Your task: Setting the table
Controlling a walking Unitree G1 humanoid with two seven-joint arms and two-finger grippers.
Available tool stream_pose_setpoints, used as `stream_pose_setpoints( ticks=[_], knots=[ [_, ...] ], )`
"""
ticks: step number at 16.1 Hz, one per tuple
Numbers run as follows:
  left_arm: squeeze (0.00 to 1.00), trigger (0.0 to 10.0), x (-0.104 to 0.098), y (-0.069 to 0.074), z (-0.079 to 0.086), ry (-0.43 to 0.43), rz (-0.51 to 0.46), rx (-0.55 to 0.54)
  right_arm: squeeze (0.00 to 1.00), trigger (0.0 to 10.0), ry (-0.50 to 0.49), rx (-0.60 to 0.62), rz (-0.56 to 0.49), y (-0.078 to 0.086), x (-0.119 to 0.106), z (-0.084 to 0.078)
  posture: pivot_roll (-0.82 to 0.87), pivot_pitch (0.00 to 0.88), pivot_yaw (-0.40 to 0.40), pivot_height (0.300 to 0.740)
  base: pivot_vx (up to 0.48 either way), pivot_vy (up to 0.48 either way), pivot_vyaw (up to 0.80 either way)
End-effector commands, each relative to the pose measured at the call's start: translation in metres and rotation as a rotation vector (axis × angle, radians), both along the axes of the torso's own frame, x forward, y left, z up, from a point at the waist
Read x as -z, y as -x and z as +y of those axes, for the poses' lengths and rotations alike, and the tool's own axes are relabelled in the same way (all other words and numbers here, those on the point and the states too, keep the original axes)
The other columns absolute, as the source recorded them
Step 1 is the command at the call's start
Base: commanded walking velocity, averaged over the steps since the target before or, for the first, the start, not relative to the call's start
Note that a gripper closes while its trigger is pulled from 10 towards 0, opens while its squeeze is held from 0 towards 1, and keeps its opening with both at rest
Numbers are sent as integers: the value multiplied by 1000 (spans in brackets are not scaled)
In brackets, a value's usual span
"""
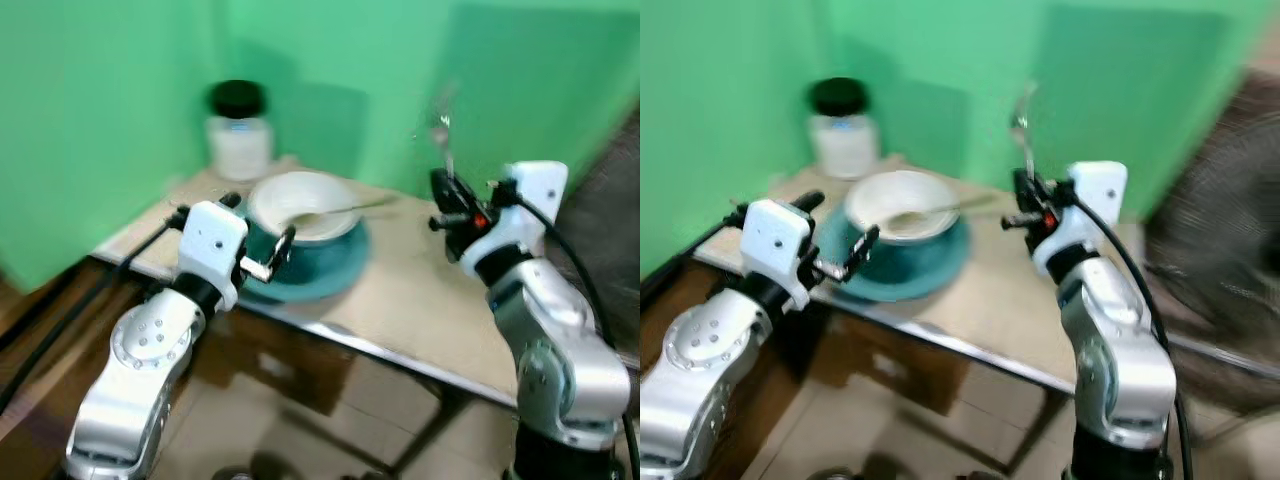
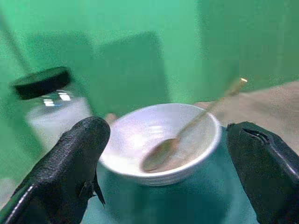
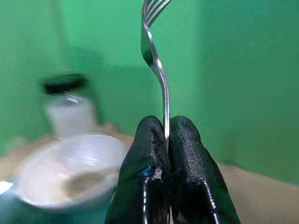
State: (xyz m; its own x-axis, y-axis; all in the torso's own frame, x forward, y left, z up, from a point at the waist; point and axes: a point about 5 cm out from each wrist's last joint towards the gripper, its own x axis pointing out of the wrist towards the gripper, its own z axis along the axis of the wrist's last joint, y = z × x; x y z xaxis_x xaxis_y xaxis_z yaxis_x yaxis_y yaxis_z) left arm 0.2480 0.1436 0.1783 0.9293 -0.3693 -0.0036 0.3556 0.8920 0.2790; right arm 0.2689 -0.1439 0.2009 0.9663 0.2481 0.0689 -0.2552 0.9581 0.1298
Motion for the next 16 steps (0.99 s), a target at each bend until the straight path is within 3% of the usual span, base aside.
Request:
stream_pose_setpoints(
  ticks=[1,4,9,16],
  knots=[
    [118,10000,2,1,-1,0,12,-27,0,10000,30,9,-19,5,-3,2,170,0,-62,740,0,0,-800],
    [118,10000,6,-1,2,-17,32,-69,0,10000,85,6,-4,5,6,7,177,0,-64,740,0,0,-800],
    [114,10000,6,-5,4,-19,32,-92,0,10000,-29,68,14,0,6,4,179,0,-64,740,0,0,-800],
    [118,10000,10,-2,9,-11,55,-120,0,10000,21,54,104,3,21,2,170,0,-65,740,0,0,-796]
  ],
)
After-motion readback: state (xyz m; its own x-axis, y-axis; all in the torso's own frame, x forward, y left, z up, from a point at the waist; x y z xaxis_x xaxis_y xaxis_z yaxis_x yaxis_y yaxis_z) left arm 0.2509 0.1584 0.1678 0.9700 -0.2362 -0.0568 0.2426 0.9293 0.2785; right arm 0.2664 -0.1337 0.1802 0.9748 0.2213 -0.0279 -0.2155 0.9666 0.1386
